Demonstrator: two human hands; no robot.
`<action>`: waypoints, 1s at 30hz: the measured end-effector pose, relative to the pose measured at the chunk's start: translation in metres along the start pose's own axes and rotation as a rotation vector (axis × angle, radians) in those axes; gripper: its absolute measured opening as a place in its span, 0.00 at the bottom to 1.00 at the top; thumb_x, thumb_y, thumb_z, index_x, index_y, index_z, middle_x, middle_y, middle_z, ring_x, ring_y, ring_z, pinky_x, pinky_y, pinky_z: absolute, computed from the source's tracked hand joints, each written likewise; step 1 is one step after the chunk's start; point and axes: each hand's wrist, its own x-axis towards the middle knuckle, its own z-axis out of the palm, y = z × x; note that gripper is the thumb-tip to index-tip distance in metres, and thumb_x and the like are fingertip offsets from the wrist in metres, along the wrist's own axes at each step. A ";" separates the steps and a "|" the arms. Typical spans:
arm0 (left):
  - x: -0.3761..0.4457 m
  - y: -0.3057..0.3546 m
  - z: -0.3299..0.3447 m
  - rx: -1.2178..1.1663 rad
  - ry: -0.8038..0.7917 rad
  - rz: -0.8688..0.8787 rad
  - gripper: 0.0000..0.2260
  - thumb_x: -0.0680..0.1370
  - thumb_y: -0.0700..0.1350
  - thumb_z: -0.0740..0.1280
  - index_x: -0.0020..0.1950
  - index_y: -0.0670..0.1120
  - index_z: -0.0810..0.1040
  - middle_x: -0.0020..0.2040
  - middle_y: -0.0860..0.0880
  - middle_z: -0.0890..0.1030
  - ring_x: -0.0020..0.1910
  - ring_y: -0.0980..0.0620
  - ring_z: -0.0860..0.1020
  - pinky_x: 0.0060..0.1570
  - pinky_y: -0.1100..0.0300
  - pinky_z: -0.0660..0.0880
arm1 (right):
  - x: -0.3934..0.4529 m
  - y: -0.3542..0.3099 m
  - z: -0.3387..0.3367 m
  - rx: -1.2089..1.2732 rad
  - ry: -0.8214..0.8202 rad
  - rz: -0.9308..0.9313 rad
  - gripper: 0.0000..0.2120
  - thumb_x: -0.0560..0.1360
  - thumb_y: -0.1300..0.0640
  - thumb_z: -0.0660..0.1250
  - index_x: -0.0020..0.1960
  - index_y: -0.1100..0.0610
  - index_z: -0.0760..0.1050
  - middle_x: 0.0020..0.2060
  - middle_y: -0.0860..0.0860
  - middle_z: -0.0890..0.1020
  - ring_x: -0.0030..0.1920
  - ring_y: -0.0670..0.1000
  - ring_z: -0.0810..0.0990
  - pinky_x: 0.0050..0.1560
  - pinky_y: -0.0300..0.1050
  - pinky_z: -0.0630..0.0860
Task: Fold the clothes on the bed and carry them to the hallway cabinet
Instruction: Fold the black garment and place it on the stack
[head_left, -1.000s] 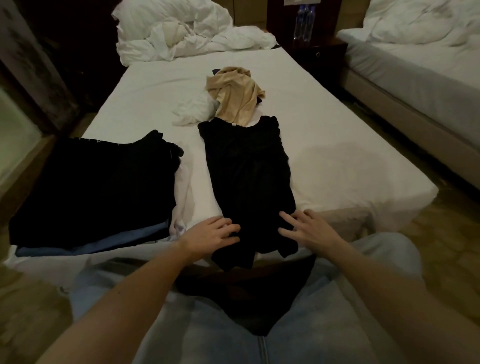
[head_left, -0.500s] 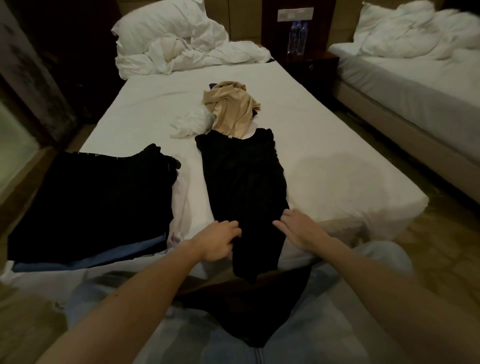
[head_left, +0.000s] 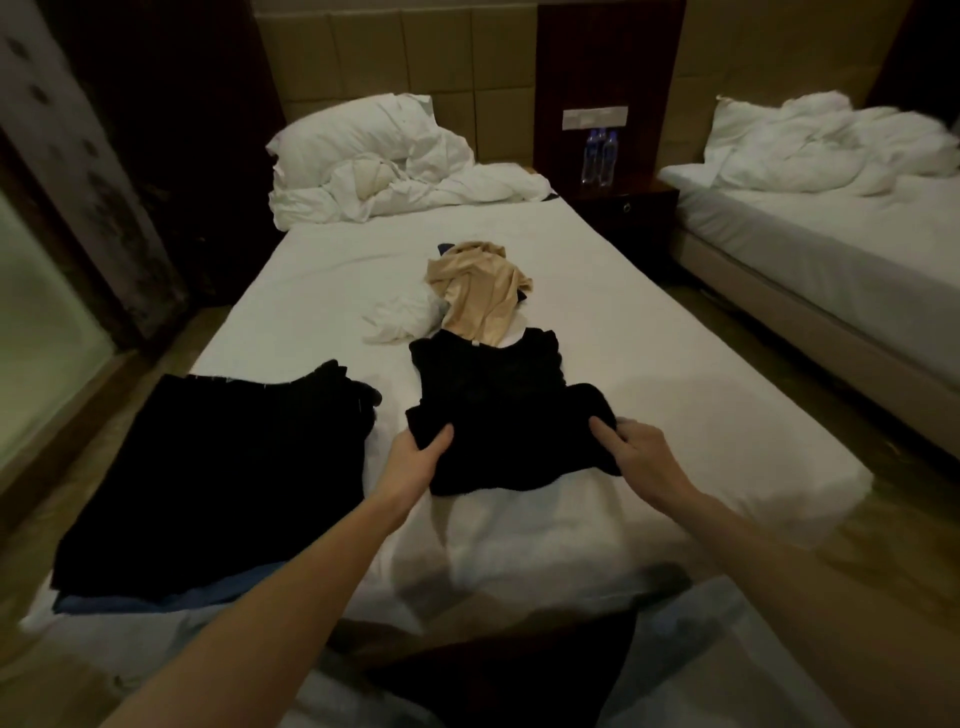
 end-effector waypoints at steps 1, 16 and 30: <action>0.008 0.004 -0.001 -0.035 0.019 -0.005 0.16 0.80 0.48 0.68 0.66 0.49 0.75 0.59 0.50 0.81 0.59 0.51 0.80 0.61 0.51 0.77 | 0.010 -0.006 0.001 0.064 0.045 0.039 0.25 0.81 0.48 0.61 0.32 0.64 0.68 0.30 0.54 0.72 0.30 0.52 0.71 0.34 0.46 0.64; 0.176 0.048 -0.016 -0.190 0.090 -0.196 0.23 0.85 0.55 0.54 0.70 0.41 0.73 0.55 0.42 0.82 0.48 0.42 0.83 0.44 0.54 0.81 | 0.203 -0.026 0.034 0.350 0.026 0.274 0.13 0.78 0.44 0.67 0.47 0.54 0.81 0.35 0.48 0.84 0.38 0.51 0.82 0.40 0.50 0.73; 0.331 -0.013 -0.042 0.240 -0.023 -0.283 0.13 0.80 0.43 0.68 0.62 0.39 0.77 0.55 0.41 0.82 0.53 0.44 0.82 0.50 0.54 0.80 | 0.334 0.057 0.081 -0.145 -0.108 0.382 0.17 0.79 0.43 0.62 0.42 0.55 0.74 0.40 0.52 0.79 0.45 0.56 0.79 0.39 0.48 0.71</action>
